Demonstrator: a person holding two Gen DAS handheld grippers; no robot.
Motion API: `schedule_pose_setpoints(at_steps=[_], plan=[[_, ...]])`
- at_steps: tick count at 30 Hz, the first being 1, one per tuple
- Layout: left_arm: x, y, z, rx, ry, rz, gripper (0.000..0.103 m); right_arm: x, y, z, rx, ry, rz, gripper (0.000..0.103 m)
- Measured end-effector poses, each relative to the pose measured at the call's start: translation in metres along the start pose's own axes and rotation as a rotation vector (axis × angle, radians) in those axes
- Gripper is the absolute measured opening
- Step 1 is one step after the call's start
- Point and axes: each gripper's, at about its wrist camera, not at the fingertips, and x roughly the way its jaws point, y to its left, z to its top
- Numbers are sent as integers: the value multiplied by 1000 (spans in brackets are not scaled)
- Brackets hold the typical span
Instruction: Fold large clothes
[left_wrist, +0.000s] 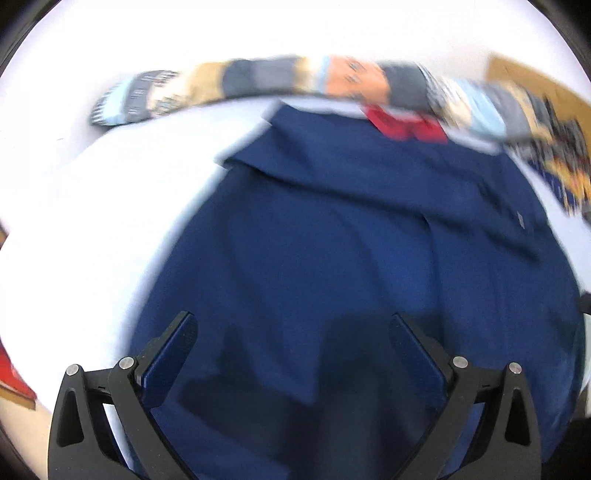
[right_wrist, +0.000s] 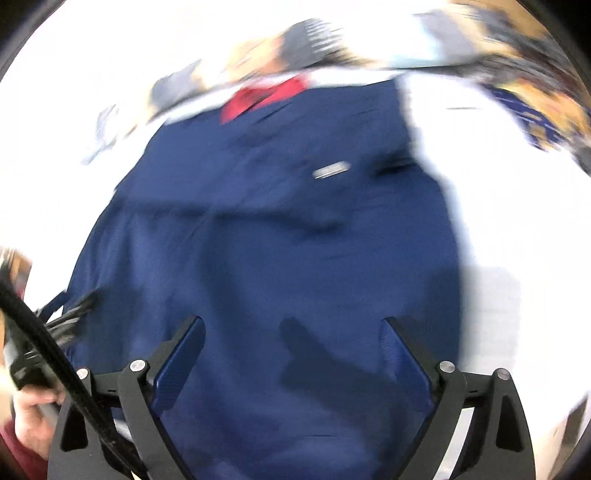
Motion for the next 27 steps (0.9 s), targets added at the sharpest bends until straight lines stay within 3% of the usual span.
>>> schedule_pose_setpoints(at_steps=[3, 6, 10, 11, 12, 16, 19, 20, 21, 24, 27], plan=[[-9, 53, 16, -77, 16, 36, 103, -19, -57, -4, 169, -23, -22, 97], [0, 95, 14, -109, 106, 29, 103, -21, -94, -24, 282, 28, 27, 97], [22, 133, -4, -196, 232, -79, 103, -14, -107, -60, 351, 96, 70, 97], [29, 139, -11, -233, 270, -141, 102, -11, -109, -69, 373, 116, 100, 97], [34, 142, -14, -256, 294, -176, 93, -8, -108, -75, 385, 130, 117, 97], [32, 143, -21, -241, 302, -211, 86, 2, -95, -95, 389, 175, 146, 97], [25, 139, -28, -236, 309, -280, 75, 10, -75, -108, 380, 204, 246, 86], [23, 138, -29, -230, 312, -294, 65, 13, -66, -109, 368, 210, 254, 86], [22, 136, -29, -220, 319, -306, 55, 13, -56, -113, 326, 207, 226, 84], [19, 132, -35, -162, 345, -295, 41, 10, -44, -118, 273, 192, 159, 79], [17, 128, -40, -137, 368, -305, 41, 9, -46, -118, 280, 194, 151, 79]])
